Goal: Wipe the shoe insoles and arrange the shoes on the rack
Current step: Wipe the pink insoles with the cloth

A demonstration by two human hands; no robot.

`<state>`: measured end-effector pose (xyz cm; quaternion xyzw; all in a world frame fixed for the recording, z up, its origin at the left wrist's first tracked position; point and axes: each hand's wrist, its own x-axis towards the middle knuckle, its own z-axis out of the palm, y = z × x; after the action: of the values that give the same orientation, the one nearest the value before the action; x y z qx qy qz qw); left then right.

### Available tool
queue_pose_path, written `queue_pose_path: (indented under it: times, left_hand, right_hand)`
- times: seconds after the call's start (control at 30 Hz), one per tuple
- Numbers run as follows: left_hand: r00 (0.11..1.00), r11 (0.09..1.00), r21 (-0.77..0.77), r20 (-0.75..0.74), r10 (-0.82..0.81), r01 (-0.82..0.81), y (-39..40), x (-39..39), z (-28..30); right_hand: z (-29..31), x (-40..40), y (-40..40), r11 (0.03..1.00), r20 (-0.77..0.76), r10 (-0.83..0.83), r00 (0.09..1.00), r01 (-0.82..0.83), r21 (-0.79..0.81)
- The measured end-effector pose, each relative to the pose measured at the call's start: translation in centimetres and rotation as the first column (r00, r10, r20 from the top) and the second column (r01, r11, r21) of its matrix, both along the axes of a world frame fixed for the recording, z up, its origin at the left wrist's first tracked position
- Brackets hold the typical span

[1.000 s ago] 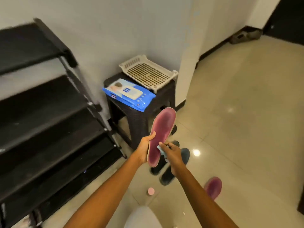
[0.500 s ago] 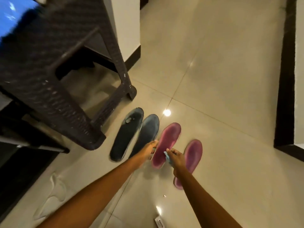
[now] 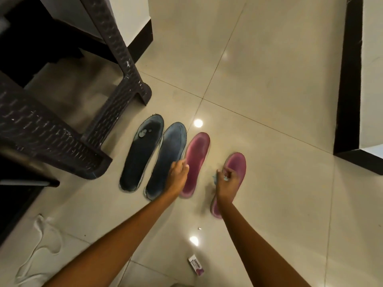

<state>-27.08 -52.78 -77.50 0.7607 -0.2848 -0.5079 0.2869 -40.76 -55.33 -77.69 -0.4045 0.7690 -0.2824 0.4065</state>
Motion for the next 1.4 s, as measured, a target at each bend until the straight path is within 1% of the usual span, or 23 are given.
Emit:
queue_pose_path:
  times: [0.03,0.07,0.1,0.17,0.2,0.27,0.37,0.4,0.47,0.53,0.6,0.67,0.77,0.83,0.93,1.03,1.1,1.23,1.3,1.4]
  left_hand:
    - [0.999,0.995,-0.087,0.022,-0.044,0.046,0.4,-0.6,0.1]
    - [0.996,0.987,-0.13,0.009,-0.089,0.089,0.7,-1.4,0.2]
    - [0.99,0.983,-0.13,-0.029,-0.136,0.131,0.8,-2.4,0.6]
    - [0.968,0.981,-0.043,-0.164,-0.192,0.187,0.5,-4.7,1.1]
    - [0.954,0.979,0.015,-0.229,-0.192,0.201,0.3,-5.8,1.4]
    - [0.934,0.968,0.112,-0.306,-0.183,0.226,-0.1,-7.2,1.7]
    - [0.895,0.939,0.211,-0.416,-0.164,0.271,-0.1,-7.5,1.3]
    - [0.881,0.938,0.231,-0.453,-0.133,0.26,0.1,-7.4,1.1]
    - [0.845,0.946,0.268,-0.534,-0.012,0.182,0.4,-7.2,0.9]
    - [0.818,0.954,0.277,-0.572,0.069,0.114,0.5,-6.6,0.6]
    - [0.835,0.962,0.254,-0.547,0.061,0.096,0.6,-5.8,0.3]
    - [0.866,0.972,0.208,-0.501,0.012,0.107,0.6,-5.0,0.7]
    - [0.883,0.979,0.138,-0.464,-0.07,0.149,0.3,-3.9,3.3]
    - [0.894,0.984,0.108,-0.441,-0.08,0.141,0.2,-3.0,5.7]
    - [0.918,0.996,0.094,-0.396,0.033,0.005,0.4,-1.1,10.2]
    - [0.928,0.983,0.104,-0.327,0.177,-0.151,0.9,1.2,15.2]
    - [0.926,0.967,0.103,-0.281,0.251,-0.231,2.1,3.1,18.9]
    - [0.914,0.943,0.063,-0.233,0.331,-0.325,6.3,6.1,25.1]
    - [0.9,0.931,0.023,-0.249,0.358,-0.365,8.2,6.5,28.6]
    - [0.854,0.894,-0.074,-0.34,0.394,-0.442,11.4,5.4,34.1]
  right_hand:
    - [0.5,-1.0,-0.2,0.999,-0.072,-0.032,0.997,0.033,0.011]
    - [0.7,-2.0,-0.2,0.996,-0.139,-0.061,0.988,0.068,0.05]
    - [0.8,-3.1,-0.2,0.989,-0.187,-0.081,0.979,0.102,0.106]
    - [0.0,-4.7,0.0,0.956,-0.223,-0.107,0.969,0.162,0.246]
    - [-0.5,-5.2,0.3,0.935,-0.214,-0.116,0.97,0.179,0.307]
    - [-1.5,-5.8,1.0,0.909,-0.172,-0.097,0.98,0.158,0.385]
    - [-2.4,-6.1,1.7,0.896,-0.13,-0.079,0.988,0.128,0.426]
    - [-2.4,-6.0,2.0,0.893,-0.109,-0.077,0.991,0.117,0.435]
    - [-2.2,-6.0,2.2,0.893,-0.05,-0.067,0.997,0.082,0.442]
    - [-1.2,-5.8,2.3,0.913,0.032,-0.024,0.999,0.009,0.408]
    - [0.1,-5.6,2.3,0.94,0.132,-0.027,0.991,-0.019,0.339]
    - [1.7,-5.3,2.4,0.957,0.209,-0.04,0.977,-0.023,0.288]
    - [5.1,-4.3,2.3,0.959,0.278,-0.056,0.959,-0.026,0.282]
    - [7.5,-2.9,2.1,0.953,0.315,-0.03,0.949,-0.068,0.296]
    - [11.4,-0.1,2.1,0.921,0.406,0.1,0.908,-0.239,0.308]
    - [15.3,2.4,2.3,0.897,0.496,0.232,0.837,-0.382,0.224]
    - [18.4,3.9,2.9,0.909,0.526,0.255,0.811,-0.386,0.155]
    - [25.2,6.5,3.7,0.92,0.473,0.324,0.819,-0.39,0.044]
    - [28.6,7.9,4.1,0.915,0.468,0.362,0.806,-0.404,-0.011]
    - [34.1,9.4,5.4,0.91,0.486,0.379,0.787,-0.411,-0.044]
